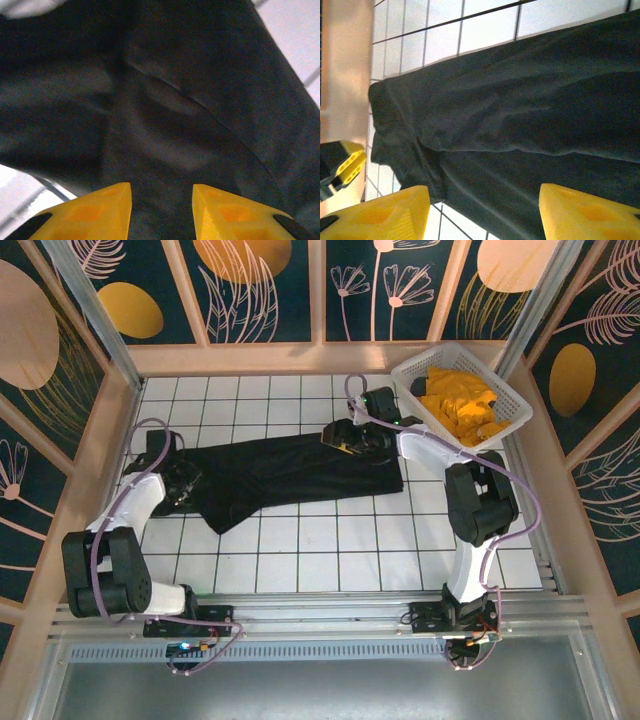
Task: Fold and stack the t-shirts
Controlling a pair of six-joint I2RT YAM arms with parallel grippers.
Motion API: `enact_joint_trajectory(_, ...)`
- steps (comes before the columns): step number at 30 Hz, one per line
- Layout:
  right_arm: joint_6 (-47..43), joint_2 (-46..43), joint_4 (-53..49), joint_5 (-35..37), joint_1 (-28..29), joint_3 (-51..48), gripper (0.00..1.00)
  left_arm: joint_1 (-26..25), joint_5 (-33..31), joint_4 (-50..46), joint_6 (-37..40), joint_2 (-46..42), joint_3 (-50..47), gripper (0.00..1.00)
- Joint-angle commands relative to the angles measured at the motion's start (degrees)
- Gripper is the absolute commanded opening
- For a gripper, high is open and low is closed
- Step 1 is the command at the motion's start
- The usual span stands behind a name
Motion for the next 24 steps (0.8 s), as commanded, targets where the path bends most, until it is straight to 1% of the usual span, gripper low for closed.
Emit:
enact_joint_trajectory(1,-1.1,-2.3,2.1,-2.6,0.0,-0.4,0.61,3.2,-1.0,-0.4,9.5,1.9,-0.8,0.4)
enact_joint_trajectory(4,-1.7,-2.2,1.5,-3.1,-0.1,0.0,0.61,4.0,0.7,2.2,13.4,3.9,-1.3,0.42)
enact_joint_trajectory(7,-1.9,-2.3,1.5,-3.5,-0.1,0.0,0.61,4.0,1.5,4.7,15.3,4.8,-3.1,0.42)
enact_joint_trajectory(15,-1.3,-1.8,1.8,-3.2,0.0,0.5,0.61,4.0,2.2,8.0,15.3,6.1,-6.4,0.4)
enact_joint_trajectory(19,-1.2,-1.5,1.5,-3.1,0.0,0.9,0.61,4.0,2.5,9.2,14.8,6.1,-6.0,0.35)
enact_joint_trajectory(24,-1.1,-1.4,1.5,-3.1,0.0,0.8,0.61,4.0,2.5,10.3,14.6,6.0,-5.7,0.35)
